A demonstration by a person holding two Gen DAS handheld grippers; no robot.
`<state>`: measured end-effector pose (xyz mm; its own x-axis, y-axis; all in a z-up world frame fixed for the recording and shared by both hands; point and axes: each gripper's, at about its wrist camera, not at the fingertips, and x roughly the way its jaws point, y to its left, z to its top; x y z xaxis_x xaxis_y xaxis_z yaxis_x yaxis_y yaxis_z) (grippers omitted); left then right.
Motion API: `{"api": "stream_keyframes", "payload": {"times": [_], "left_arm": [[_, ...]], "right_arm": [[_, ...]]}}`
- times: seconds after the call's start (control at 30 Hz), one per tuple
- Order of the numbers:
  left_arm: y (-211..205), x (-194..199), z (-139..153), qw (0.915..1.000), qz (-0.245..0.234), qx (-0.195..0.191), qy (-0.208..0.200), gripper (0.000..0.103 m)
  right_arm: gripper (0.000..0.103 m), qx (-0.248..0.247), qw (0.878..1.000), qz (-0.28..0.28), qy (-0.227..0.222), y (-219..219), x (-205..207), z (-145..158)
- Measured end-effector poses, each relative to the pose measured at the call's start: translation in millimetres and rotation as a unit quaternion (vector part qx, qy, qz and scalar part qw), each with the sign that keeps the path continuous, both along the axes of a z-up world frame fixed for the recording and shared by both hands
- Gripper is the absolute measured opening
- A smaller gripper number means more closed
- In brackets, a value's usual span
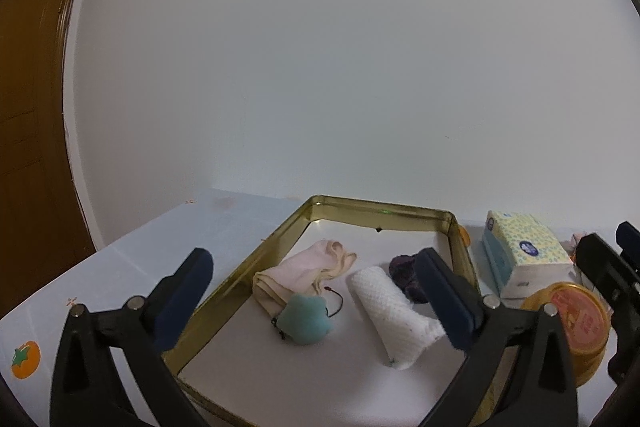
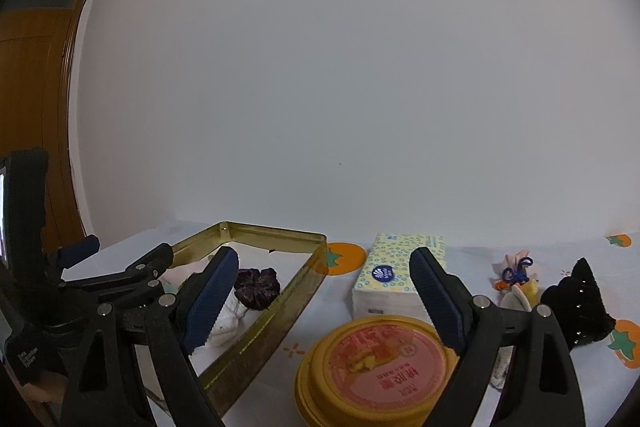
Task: Organize soft objects
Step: 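Move both tools back toward the black glove and white knit glove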
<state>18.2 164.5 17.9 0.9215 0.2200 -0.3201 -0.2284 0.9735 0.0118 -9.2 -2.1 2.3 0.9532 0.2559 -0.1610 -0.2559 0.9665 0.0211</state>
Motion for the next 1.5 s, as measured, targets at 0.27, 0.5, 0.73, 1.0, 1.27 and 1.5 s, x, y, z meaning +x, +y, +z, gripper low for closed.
{"api": "stream_keyframes", "payload": {"times": [0.27,0.5,0.73,1.0,1.27,1.5], "left_arm": [[-11.4,-9.2,-2.4,0.9999,-0.010,0.005,0.003,0.103],[-23.7,-16.1,-2.6,0.9998,-0.018,0.010,0.002,0.103],[-32.4,-18.6,-5.0,0.9997,-0.021,0.011,0.005,0.103],[-52.1,-25.4,-8.3,0.9990,-0.043,0.003,0.009,0.103],[-83.4,-32.0,-9.7,0.9966,-0.081,0.005,0.010,0.103],[-106.2,-35.7,-10.1,0.9940,-0.108,0.011,0.013,0.103]], "right_arm": [[0.089,-0.007,1.000,-0.006,0.001,-18.8,-10.8,-1.4],[0.089,-0.011,1.000,-0.014,0.000,-39.3,-21.2,-2.3],[0.089,-0.014,1.000,-0.025,0.000,-58.0,-27.7,-1.9],[0.089,-0.019,0.999,-0.051,0.000,-92.5,-34.6,-1.9],[0.089,-0.008,0.995,-0.101,0.006,-142.5,-37.9,-0.9],[0.089,-0.005,0.989,-0.144,0.013,-186.3,-41.0,-0.5]]}}
